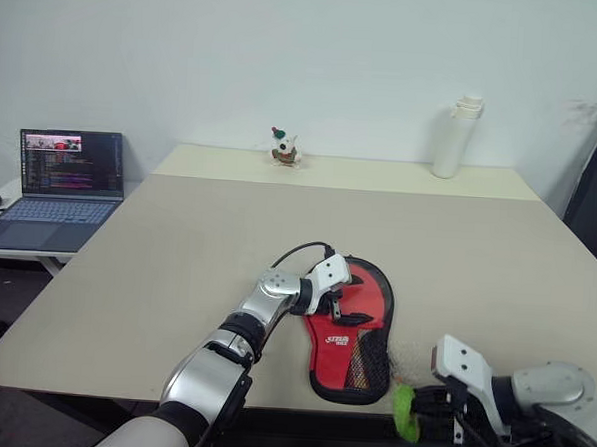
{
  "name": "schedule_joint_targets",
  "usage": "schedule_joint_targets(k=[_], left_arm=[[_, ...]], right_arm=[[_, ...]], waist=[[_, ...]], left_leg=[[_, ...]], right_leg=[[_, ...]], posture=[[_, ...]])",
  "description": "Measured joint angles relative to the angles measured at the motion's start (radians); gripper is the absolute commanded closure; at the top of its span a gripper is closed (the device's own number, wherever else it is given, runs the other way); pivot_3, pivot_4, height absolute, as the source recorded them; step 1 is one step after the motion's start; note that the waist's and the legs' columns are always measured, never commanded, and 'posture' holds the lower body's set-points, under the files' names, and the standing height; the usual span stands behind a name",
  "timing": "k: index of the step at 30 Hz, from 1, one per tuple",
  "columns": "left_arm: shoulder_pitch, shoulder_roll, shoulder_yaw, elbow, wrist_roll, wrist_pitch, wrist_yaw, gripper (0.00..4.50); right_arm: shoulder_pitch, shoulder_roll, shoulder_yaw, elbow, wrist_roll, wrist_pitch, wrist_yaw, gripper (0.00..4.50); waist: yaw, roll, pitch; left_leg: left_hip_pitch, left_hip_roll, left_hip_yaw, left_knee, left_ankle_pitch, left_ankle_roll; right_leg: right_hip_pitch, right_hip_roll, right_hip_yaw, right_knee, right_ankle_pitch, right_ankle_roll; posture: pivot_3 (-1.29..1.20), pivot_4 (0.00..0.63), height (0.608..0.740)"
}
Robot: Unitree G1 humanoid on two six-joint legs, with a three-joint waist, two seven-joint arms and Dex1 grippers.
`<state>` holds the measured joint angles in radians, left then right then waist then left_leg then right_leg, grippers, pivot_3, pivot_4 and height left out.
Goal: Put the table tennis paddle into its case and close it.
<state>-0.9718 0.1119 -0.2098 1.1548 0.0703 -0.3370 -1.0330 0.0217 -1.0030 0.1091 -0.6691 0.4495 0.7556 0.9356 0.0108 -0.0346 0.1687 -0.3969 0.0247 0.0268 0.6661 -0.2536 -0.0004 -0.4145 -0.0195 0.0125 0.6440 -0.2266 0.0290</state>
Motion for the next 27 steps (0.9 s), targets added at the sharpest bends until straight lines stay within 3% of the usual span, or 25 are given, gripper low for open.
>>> schedule_joint_targets(k=[7,21,27], left_arm=[[-0.001,-0.001,0.000,0.000,0.007,-0.001,0.019,0.00],[-0.001,-0.007,0.000,0.000,0.018,-0.004,0.033,0.00],[-0.002,-0.011,0.000,0.001,0.023,-0.005,0.045,0.00]], right_arm=[[0.066,-0.031,0.000,-0.096,0.049,-0.004,0.055,4.45],[0.030,0.020,0.050,-0.100,0.091,0.018,0.062,4.45],[0.027,-0.003,-0.030,-0.093,0.168,0.048,0.077,2.46]], waist=[[-0.002,0.000,0.000],[-0.002,-0.001,0.000],[-0.002,-0.001,0.000]], left_leg=[[0.001,0.000,0.000,0.000,0.000,0.000],[0.003,0.000,0.000,0.000,0.000,0.000],[0.003,0.000,0.000,0.000,0.000,0.000]], right_leg=[[0.001,0.000,0.000,0.000,0.000,0.000],[0.003,0.000,0.000,0.000,0.000,0.000],[0.003,0.000,-0.001,0.000,0.000,0.000]], posture=[[0.00,0.150,0.740],[0.00,0.150,0.740],[0.00,0.150,0.740]])
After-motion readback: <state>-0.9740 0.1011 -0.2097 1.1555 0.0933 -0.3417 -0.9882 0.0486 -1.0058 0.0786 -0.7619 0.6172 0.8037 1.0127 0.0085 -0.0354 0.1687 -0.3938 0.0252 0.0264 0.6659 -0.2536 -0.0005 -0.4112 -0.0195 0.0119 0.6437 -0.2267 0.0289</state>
